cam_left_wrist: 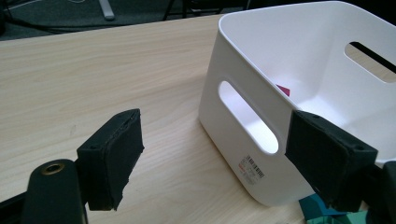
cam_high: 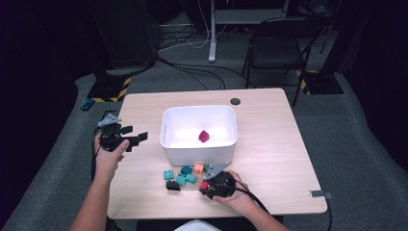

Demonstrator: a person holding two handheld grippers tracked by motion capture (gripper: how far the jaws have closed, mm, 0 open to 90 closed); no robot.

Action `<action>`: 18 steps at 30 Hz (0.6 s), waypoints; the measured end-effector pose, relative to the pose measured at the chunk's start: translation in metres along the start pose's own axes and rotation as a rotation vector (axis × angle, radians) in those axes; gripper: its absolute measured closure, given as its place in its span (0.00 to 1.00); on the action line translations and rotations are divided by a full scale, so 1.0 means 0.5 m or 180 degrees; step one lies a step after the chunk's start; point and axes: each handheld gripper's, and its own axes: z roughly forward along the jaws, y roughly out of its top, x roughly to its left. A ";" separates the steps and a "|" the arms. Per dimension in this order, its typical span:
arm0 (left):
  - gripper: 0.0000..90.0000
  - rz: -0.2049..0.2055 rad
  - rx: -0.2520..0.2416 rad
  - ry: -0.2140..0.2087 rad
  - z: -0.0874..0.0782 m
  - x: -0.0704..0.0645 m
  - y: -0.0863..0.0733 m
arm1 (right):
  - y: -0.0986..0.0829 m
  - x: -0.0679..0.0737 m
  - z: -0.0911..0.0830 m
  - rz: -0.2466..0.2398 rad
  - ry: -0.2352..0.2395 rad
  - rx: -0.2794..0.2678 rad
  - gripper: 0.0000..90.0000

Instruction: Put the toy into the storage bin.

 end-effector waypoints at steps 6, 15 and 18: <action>0.21 -0.0005 -0.0018 0.0019 0.001 -0.001 -0.001 | 0.006 0.002 -0.007 -0.0008 0.0042 -0.0040 0.64; 0.21 0.0008 0.0004 0.0008 0.001 -0.001 0.000 | 0.024 0.001 -0.038 0.0065 0.0127 -0.0109 0.64; 0.21 0.0005 0.0007 0.0009 0.001 -0.002 -0.001 | 0.032 -0.002 -0.051 0.0076 0.0150 -0.0126 0.64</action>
